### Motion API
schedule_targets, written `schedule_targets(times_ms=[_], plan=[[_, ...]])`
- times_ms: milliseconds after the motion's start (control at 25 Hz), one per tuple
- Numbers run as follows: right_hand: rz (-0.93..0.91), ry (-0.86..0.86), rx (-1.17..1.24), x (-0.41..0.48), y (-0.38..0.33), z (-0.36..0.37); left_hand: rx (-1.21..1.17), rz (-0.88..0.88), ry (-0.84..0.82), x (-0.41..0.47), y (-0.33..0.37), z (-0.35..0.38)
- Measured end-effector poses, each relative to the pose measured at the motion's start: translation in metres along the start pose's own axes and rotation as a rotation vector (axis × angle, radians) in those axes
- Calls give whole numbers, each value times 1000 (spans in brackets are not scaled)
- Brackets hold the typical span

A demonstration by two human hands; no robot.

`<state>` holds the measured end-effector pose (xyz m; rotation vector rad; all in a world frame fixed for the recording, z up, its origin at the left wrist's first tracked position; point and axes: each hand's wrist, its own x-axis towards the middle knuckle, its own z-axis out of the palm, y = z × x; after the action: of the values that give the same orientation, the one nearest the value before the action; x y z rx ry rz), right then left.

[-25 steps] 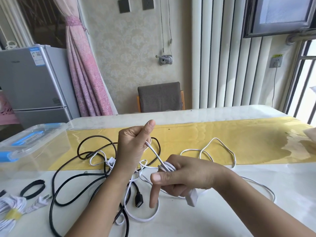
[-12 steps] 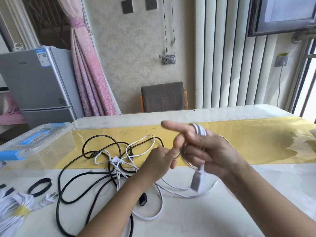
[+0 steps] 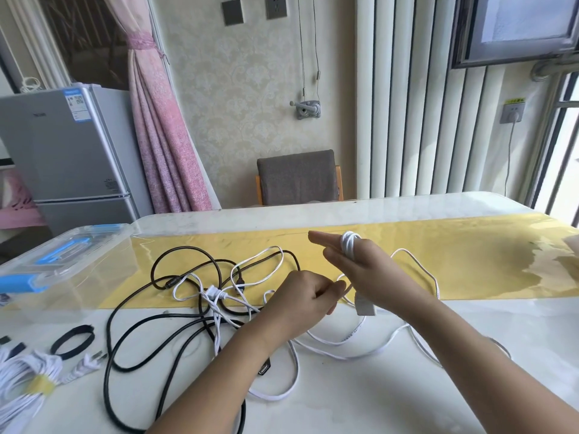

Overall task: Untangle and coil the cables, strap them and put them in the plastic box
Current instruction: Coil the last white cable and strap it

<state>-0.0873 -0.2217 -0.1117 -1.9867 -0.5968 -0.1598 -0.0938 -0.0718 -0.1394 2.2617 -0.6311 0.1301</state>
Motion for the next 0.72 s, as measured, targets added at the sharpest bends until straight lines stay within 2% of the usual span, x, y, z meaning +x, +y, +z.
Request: schedule_targets(times_ms=[120,360,440,560,720], plan=[[-52,54,-234,-1,3,4,1,27,14,-2,5,1],[-282,236,-647,8,19,-4,-21,73,50,-4,8,-9],[-235,216,-654,7,23,-15,-90,77,70,-4,4,-20],[-43,115,-509,2,27,-27,-389,49,137,-3,-1,-37],[-24,225,-471,3,21,-25,-693,80,144,-1,-1,-47]])
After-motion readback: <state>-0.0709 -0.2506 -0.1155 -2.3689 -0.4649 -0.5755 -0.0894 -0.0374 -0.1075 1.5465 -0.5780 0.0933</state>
